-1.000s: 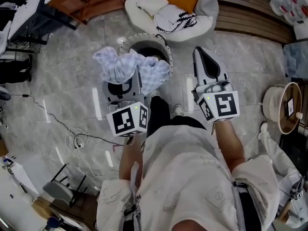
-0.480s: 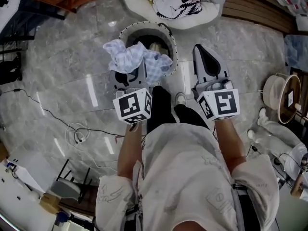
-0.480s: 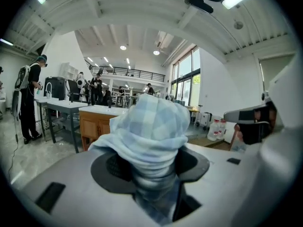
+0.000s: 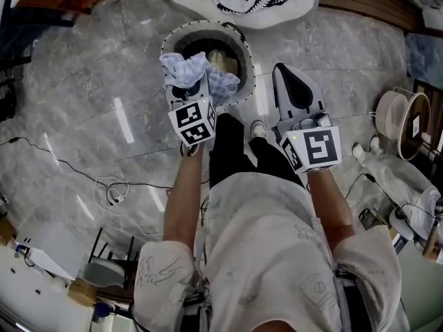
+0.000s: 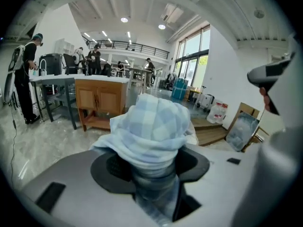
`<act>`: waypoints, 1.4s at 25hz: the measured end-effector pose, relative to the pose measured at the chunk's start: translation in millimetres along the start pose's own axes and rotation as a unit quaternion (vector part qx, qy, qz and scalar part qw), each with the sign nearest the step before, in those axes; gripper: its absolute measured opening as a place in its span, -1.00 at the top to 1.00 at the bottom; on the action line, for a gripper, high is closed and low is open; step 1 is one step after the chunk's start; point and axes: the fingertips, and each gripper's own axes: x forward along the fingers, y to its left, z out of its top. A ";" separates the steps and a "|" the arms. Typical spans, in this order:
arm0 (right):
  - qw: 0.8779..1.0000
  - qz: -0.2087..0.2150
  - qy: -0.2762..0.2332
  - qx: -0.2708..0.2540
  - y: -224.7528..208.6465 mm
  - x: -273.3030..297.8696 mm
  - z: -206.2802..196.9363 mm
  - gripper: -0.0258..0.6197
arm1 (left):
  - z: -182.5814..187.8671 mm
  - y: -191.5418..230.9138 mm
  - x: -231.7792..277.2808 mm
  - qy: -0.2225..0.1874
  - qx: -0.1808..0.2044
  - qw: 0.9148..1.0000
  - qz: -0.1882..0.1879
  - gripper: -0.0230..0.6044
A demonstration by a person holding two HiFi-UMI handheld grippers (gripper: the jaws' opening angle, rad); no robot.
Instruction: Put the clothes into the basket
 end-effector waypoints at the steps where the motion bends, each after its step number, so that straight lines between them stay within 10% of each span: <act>1: 1.000 -0.001 0.003 -0.001 0.4 4.1 -1.2 0.95 | -9.1 2.6 12.1 0.014 0.000 1.000 -0.001 0.20; 14: 0.999 -0.009 0.050 0.016 0.4 41.1 -28.3 0.95 | -136.8 24.6 111.9 0.227 -0.002 0.974 0.009 0.20; 29: 0.998 -0.003 0.054 0.014 4.5 55.0 -32.3 0.95 | -181.1 15.2 106.6 0.325 -0.046 0.944 -0.017 -0.07; 35: 0.998 0.001 0.053 0.016 8.3 56.2 -30.2 0.95 | -193.7 12.3 87.1 0.326 -0.023 0.945 -0.029 -0.07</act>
